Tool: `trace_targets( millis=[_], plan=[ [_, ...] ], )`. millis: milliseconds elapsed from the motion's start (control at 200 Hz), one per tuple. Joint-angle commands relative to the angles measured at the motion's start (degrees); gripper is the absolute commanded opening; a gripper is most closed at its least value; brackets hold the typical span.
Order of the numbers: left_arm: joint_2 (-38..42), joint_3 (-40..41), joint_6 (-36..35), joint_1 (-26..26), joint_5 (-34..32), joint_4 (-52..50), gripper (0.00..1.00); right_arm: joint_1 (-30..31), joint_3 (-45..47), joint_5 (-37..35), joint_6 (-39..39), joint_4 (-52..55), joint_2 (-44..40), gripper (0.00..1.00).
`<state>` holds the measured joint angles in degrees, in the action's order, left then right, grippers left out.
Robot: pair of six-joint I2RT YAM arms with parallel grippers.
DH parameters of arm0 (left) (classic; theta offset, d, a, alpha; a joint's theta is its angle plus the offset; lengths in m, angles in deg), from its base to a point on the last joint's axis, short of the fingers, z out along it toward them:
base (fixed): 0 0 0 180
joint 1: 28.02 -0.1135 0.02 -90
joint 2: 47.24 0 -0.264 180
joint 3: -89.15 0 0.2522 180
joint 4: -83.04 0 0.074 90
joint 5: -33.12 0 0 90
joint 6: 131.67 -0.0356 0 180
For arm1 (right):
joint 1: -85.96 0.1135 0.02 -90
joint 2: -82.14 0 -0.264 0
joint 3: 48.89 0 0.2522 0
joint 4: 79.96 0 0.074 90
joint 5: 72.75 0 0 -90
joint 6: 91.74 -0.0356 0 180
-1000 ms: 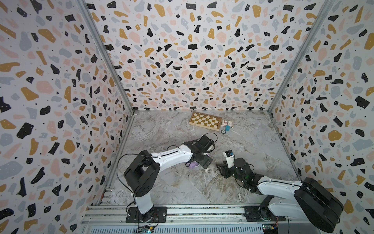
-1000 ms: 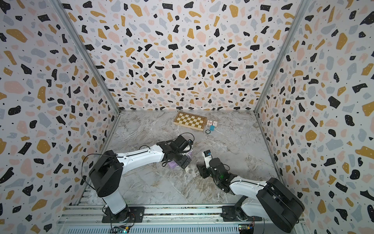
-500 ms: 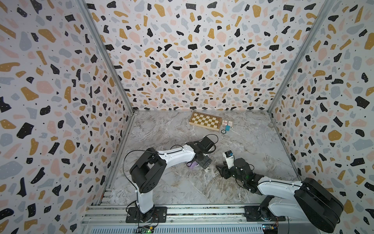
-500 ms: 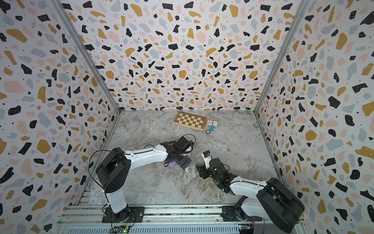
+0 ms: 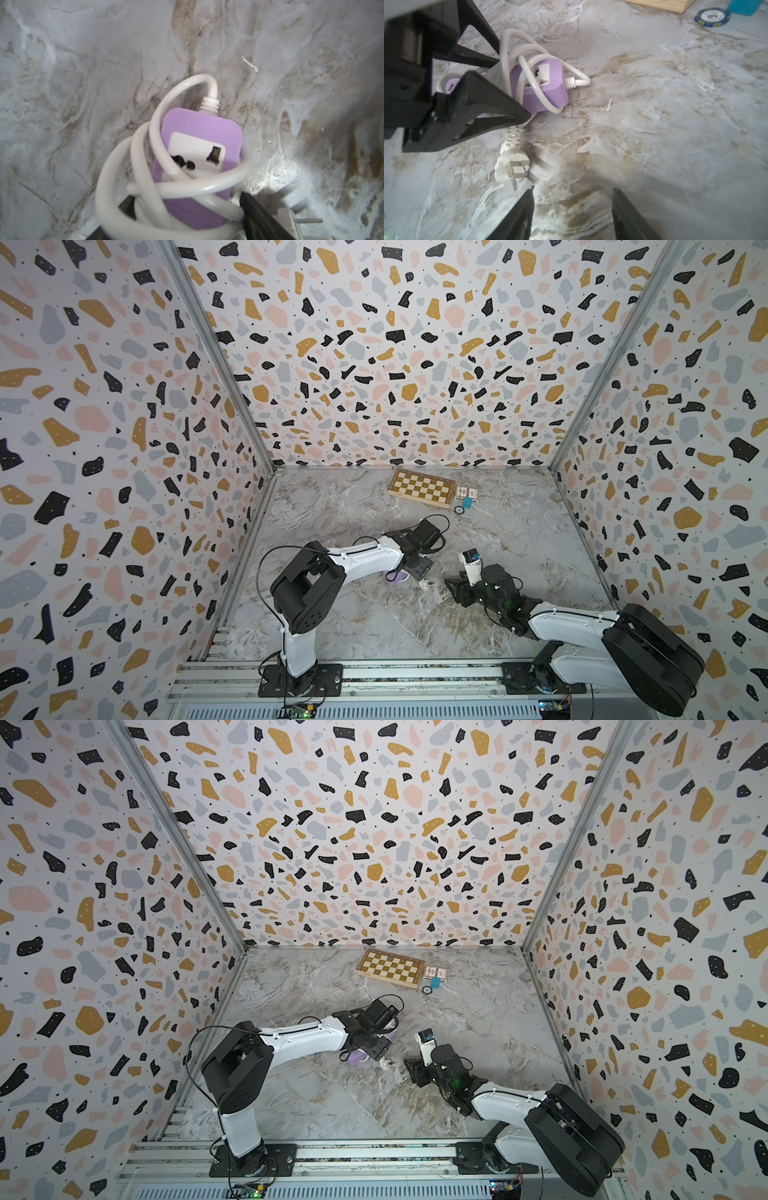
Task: Wrap the cord around the power strip
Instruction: Place the power strip at the center of the board.
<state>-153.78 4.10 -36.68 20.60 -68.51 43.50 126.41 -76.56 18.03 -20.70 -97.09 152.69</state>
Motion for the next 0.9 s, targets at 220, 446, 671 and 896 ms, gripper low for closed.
trace_targets(
  millis=[220, 446, 671, 896],
  plan=[
    [-1.53, 1.42, 2.04, 0.95, -1.00, -1.94, 0.82, -0.36, 0.30, 0.30, 0.48, -0.68, -0.24, 0.61],
    [1.31, 0.00, 3.25, 1.13, -0.88, -1.91, 0.93, -0.37, -0.08, -0.66, 1.64, 1.14, -2.39, 0.61],
    [2.85, -1.79, 3.93, 1.19, -1.02, -1.97, 0.98, -0.90, 0.11, -0.91, 1.93, 2.54, -4.53, 0.62],
    [4.01, -2.38, 3.75, 1.21, -2.14, -2.48, 1.00, -1.16, 0.13, -0.82, 2.15, 2.95, -5.24, 0.63]
  ],
)
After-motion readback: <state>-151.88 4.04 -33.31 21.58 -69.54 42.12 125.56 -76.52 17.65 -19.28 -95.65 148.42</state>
